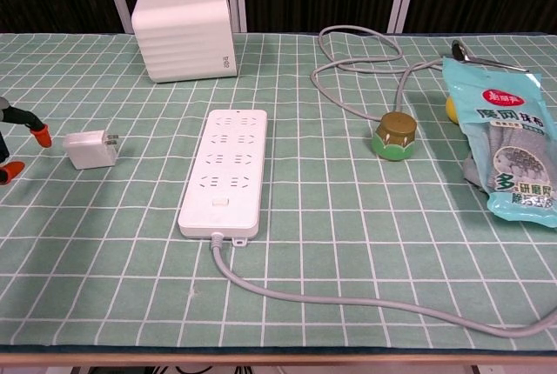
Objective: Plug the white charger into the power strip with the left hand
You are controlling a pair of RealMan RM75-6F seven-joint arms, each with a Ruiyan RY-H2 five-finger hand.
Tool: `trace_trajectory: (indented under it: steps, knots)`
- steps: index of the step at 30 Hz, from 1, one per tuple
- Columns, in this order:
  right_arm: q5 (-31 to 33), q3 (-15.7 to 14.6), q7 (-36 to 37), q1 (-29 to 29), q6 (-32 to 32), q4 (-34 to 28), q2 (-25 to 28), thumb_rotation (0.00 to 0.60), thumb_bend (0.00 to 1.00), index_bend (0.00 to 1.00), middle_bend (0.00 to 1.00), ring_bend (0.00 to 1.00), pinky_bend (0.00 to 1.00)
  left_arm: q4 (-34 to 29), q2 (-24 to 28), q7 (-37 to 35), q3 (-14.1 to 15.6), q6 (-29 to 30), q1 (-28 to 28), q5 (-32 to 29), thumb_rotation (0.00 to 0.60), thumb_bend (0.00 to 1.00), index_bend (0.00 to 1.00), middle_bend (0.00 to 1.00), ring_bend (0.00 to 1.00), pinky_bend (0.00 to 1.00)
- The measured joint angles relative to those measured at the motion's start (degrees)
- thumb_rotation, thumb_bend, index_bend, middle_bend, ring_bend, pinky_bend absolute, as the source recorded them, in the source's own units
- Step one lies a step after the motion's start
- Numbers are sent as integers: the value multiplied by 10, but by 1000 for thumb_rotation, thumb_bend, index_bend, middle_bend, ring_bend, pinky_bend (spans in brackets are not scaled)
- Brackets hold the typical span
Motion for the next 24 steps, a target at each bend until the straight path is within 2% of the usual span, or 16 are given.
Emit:
trace_trajectory:
  steps: [24]
  knots:
    - [0,0,2,0,0,-2,1,600,340,0,0,0,0,-11,-28,14,-8,18,-53,-11,600,483,284,872,791,788]
